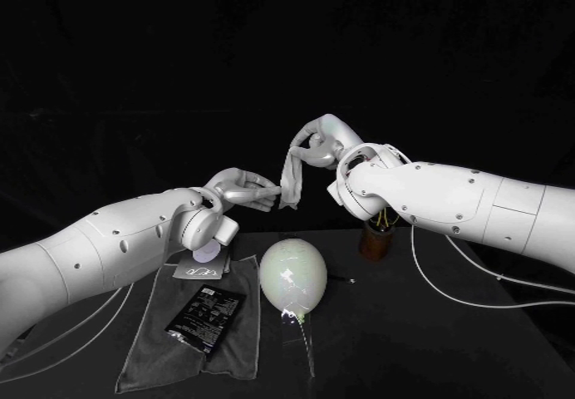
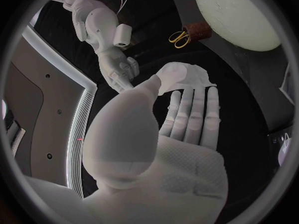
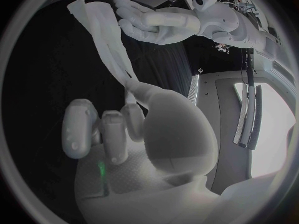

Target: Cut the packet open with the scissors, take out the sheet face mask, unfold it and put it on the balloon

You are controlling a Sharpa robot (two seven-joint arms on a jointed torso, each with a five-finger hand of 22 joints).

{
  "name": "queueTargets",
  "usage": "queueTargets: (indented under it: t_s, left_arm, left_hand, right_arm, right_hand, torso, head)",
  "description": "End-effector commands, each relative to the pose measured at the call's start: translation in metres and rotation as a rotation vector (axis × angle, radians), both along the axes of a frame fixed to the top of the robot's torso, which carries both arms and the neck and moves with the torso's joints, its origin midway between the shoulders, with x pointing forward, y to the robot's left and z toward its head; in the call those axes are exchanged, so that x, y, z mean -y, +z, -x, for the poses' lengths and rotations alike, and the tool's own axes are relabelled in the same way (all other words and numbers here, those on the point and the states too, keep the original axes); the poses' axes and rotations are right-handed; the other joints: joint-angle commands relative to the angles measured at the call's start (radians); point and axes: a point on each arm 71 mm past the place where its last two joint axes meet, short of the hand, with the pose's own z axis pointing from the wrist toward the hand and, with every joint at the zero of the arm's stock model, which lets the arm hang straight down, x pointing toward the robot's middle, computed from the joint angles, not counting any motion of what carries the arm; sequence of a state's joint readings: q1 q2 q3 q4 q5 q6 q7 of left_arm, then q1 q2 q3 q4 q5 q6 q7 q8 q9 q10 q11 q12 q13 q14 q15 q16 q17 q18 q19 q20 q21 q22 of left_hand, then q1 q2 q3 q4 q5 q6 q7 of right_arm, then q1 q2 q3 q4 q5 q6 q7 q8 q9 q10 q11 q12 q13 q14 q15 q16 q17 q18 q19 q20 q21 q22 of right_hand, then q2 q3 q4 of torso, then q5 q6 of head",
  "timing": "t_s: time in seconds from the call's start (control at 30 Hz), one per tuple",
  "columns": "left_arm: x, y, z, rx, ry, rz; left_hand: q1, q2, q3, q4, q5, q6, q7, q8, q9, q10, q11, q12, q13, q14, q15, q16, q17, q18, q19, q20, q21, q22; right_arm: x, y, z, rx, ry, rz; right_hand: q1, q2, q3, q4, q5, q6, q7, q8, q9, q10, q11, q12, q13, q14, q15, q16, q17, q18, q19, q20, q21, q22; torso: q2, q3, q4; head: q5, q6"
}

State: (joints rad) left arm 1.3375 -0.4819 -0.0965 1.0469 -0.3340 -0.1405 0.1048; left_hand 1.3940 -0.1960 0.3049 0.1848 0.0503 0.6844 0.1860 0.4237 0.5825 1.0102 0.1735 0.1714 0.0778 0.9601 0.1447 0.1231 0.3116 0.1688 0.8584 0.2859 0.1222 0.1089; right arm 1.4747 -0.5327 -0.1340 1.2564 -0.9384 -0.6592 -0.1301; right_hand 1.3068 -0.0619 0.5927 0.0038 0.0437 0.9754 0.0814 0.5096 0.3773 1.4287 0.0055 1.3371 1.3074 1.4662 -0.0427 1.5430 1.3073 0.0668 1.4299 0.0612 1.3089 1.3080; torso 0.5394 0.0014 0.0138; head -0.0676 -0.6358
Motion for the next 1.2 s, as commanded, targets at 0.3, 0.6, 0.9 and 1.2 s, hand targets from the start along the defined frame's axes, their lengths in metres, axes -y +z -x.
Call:
queueTargets:
  t_s: [0.3, 0.6, 0.9, 1.2]
  left_arm:
    - [0.013, -0.014, 0.007, -0.068, -0.015, 0.059]
    - [0.017, -0.021, 0.009, -0.092, -0.016, 0.074]
    - [0.019, -0.022, 0.008, -0.088, 0.0, 0.084]
    - [0.017, -0.021, 0.007, -0.07, 0.02, 0.089]
  left_hand:
    - [0.03, 0.014, -0.02, 0.017, -0.001, 0.033, 0.043, -0.005, -0.05, 0.025, -0.001, 0.024, -0.002, 0.067, -0.013, 0.032, 0.014, 0.017, 0.06, -0.012, 0.016, -0.005]
    - [0.047, 0.019, -0.04, 0.03, -0.002, 0.026, 0.054, -0.013, -0.087, -0.008, 0.011, -0.012, -0.015, 0.034, 0.001, 0.002, 0.001, 0.015, 0.07, -0.013, 0.004, -0.018]
    - [0.067, 0.029, -0.073, 0.044, -0.002, 0.011, 0.062, -0.013, -0.125, -0.031, 0.023, -0.045, -0.015, -0.013, 0.018, -0.037, -0.023, 0.012, 0.04, -0.001, -0.031, -0.041]
    - [0.088, 0.039, -0.088, 0.046, -0.002, -0.02, 0.051, -0.014, -0.146, -0.044, 0.021, -0.062, -0.015, -0.015, 0.018, -0.045, -0.034, 0.016, 0.064, -0.005, -0.027, -0.038]
  right_arm:
    - [-0.002, 0.002, 0.002, 0.017, 0.0, -0.001]
    - [-0.005, 0.002, 0.004, 0.015, 0.009, -0.002]
    - [-0.009, 0.002, 0.008, 0.01, 0.026, -0.003]
    - [-0.011, 0.002, 0.011, 0.007, 0.037, -0.005]
  right_hand:
    - [0.001, 0.005, 0.008, 0.0, 0.005, 0.008, -0.001, 0.006, 0.031, 0.009, -0.001, 0.001, 0.033, 0.088, -0.009, 0.007, 0.221, -0.01, 0.006, -0.003, 0.005, 0.187]
    - [0.001, 0.005, 0.008, 0.0, 0.005, 0.008, -0.001, 0.006, 0.031, 0.009, -0.001, 0.001, 0.033, 0.088, -0.009, 0.007, 0.221, -0.01, 0.006, -0.003, 0.005, 0.187]
    - [0.001, 0.005, 0.01, -0.001, 0.005, 0.009, -0.002, 0.007, 0.031, 0.01, -0.001, 0.001, 0.033, 0.088, -0.009, 0.007, 0.222, -0.01, 0.006, -0.003, 0.006, 0.187]
    - [0.001, 0.005, 0.01, -0.002, 0.005, 0.009, -0.002, 0.007, 0.031, 0.009, -0.001, 0.001, 0.033, 0.088, -0.009, 0.007, 0.222, -0.01, 0.005, -0.003, 0.005, 0.187]
  torso:
    - [0.0, 0.0003, -0.0013]
    - [0.0, -0.0003, -0.0004]
    - [0.0, 0.0004, -0.0008]
    - [0.0, -0.0004, -0.0008]
  head:
    - [0.0, -0.002]
    - [0.0, -0.004]
    - [0.001, -0.001]
    - [0.001, 0.0]
